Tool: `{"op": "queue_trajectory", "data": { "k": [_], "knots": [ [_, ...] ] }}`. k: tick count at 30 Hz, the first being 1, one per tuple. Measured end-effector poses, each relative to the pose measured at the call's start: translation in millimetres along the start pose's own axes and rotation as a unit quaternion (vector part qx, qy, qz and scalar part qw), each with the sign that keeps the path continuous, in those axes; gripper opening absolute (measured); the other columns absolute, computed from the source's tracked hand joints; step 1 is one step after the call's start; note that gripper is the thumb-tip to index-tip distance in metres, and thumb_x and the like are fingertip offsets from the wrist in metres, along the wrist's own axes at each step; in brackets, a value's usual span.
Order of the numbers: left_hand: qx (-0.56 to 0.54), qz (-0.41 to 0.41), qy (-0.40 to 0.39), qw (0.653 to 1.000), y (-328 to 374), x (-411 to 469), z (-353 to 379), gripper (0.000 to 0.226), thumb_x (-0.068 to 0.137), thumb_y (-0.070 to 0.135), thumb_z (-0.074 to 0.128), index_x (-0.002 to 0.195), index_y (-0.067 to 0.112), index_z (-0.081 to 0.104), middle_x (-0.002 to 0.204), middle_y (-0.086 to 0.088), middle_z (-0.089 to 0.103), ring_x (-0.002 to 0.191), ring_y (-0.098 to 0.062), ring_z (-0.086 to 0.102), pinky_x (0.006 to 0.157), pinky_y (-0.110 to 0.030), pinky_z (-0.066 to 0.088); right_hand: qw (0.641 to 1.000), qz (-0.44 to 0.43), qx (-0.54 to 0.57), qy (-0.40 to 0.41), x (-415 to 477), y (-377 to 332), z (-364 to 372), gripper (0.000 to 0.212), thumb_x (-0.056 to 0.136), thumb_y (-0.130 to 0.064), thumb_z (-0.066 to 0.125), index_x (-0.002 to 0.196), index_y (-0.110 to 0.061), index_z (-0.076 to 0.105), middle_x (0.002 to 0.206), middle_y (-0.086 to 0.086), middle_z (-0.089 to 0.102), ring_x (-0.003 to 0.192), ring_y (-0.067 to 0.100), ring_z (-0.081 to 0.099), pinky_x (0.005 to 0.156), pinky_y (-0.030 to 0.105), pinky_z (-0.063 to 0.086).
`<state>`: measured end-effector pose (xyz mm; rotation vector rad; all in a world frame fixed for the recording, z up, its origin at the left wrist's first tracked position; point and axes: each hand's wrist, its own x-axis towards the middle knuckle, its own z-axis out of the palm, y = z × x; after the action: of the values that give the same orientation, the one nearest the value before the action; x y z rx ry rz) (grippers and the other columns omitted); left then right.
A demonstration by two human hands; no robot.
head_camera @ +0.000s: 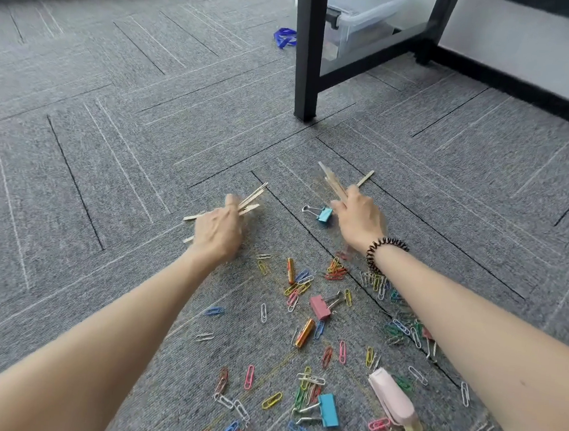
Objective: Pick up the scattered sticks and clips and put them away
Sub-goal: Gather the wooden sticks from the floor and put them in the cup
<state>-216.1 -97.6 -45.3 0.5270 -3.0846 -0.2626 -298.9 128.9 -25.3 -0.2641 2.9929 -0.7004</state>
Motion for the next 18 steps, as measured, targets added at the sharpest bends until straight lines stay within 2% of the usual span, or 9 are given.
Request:
{"op": "queue_trajectory", "data": {
  "k": [3, 8, 11, 14, 18],
  "knots": [
    [0.012, 0.009, 0.023, 1.0, -6, 3, 7, 0.024, 0.102, 0.008, 0.031, 0.124, 0.004, 0.038, 0.063, 0.004, 0.046, 0.049, -0.01, 0.041, 0.044, -0.025, 0.027, 1.0, 0.02, -0.003, 0.012, 8, 4, 6, 0.019, 0.099, -0.023, 0.046, 0.106, -0.006, 0.043, 0.062, -0.007, 0.041, 0.046, 0.008, 0.04, 0.04, 0.022, 0.029],
    [0.053, -0.01, 0.054, 0.997, -14, 6, 10, 0.033, 0.1, 0.004, 0.036, 0.133, 0.002, 0.036, 0.057, 0.007, 0.042, 0.044, -0.007, 0.036, 0.039, -0.021, 0.023, 0.987, -0.066, -0.146, -0.031, 5, 8, 9, 0.014, 0.1, -0.013, 0.035, 0.108, -0.006, 0.044, 0.063, 0.0, 0.043, 0.046, 0.01, 0.037, 0.04, 0.022, 0.028],
    [0.103, -0.002, 0.048, 0.994, -19, 7, 10, 0.027, 0.102, 0.005, 0.036, 0.128, 0.001, 0.042, 0.057, 0.006, 0.042, 0.042, -0.007, 0.034, 0.036, -0.02, 0.021, 0.973, -0.1, -0.207, -0.036, 6, 15, 12, 0.014, 0.1, -0.01, 0.034, 0.105, -0.005, 0.045, 0.061, 0.0, 0.044, 0.044, 0.009, 0.038, 0.039, 0.02, 0.028],
    [0.134, 0.02, 0.035, 0.99, -17, 10, 7, 0.025, 0.101, 0.002, 0.036, 0.124, 0.001, 0.046, 0.057, 0.005, 0.049, 0.041, -0.007, 0.038, 0.036, -0.021, 0.029, 0.955, -0.123, -0.27, -0.031, 5, 18, 7, 0.009, 0.098, -0.005, 0.039, 0.103, -0.005, 0.047, 0.06, 0.001, 0.046, 0.044, 0.007, 0.041, 0.039, 0.019, 0.03],
    [0.132, 0.041, 0.026, 0.99, -15, 12, 2, 0.018, 0.102, 0.006, 0.038, 0.114, -0.001, 0.049, 0.063, 0.003, 0.051, 0.044, -0.007, 0.04, 0.038, -0.021, 0.03, 0.939, -0.138, -0.313, -0.038, -1, 15, 0, 0.009, 0.1, -0.008, 0.037, 0.101, -0.006, 0.045, 0.058, -0.003, 0.038, 0.043, 0.004, 0.033, 0.038, 0.017, 0.023]
  ]
}}
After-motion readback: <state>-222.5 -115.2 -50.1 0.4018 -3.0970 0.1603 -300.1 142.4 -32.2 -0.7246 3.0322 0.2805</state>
